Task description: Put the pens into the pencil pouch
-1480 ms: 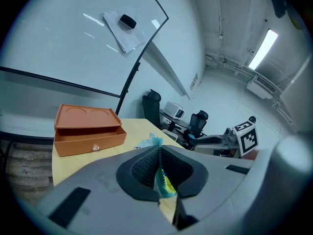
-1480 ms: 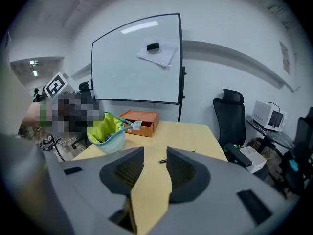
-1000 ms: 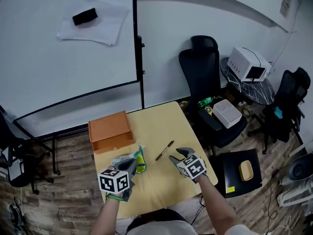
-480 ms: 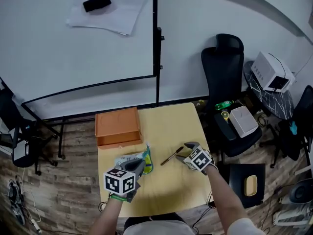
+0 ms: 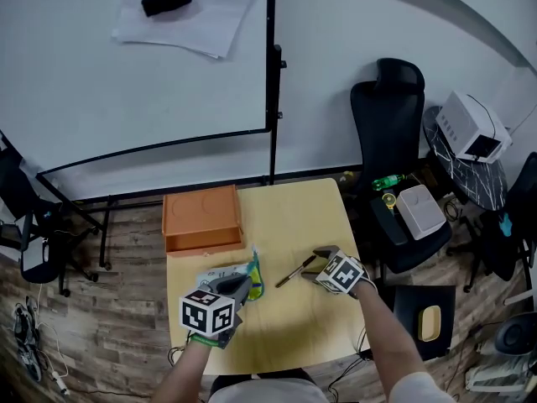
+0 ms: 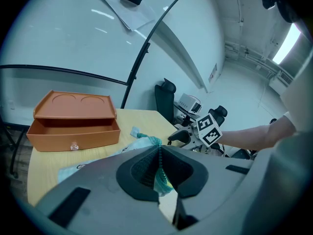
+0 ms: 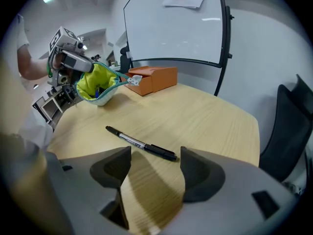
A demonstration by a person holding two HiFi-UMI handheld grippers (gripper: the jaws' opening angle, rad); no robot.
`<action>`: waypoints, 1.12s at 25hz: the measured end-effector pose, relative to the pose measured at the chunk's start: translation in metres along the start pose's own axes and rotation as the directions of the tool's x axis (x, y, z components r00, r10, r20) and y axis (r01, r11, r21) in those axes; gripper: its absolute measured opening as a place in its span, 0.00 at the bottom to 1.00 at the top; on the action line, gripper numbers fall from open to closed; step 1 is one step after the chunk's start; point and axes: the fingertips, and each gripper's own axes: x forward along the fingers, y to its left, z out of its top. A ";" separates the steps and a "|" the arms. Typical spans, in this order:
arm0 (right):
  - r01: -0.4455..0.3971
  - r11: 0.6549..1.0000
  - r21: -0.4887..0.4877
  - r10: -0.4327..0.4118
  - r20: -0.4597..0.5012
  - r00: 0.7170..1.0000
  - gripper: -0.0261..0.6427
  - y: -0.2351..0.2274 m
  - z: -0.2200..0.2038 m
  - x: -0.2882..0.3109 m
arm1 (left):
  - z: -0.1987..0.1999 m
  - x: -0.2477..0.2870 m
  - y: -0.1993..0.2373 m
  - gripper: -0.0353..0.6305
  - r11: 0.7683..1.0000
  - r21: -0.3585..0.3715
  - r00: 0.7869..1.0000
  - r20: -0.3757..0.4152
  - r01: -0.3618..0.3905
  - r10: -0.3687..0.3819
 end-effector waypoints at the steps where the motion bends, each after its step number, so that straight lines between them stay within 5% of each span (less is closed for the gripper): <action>1: 0.001 1.000 0.006 -0.001 0.001 1.000 0.50 0.000 0.000 -0.001 | 0.001 0.000 0.000 0.08 1.000 0.001 1.000 -0.001 0.002 -0.002; 13: 0.096 0.995 -0.001 -0.096 0.017 0.995 0.13 0.029 -0.003 -0.003 | 0.000 -0.011 0.000 0.08 1.000 0.016 1.000 0.015 0.008 -0.008; 28: 0.185 0.961 0.205 -0.195 0.029 0.980 0.09 0.080 -0.038 -0.038 | -0.011 -0.032 -0.008 0.08 0.997 0.060 0.998 0.006 0.057 -0.057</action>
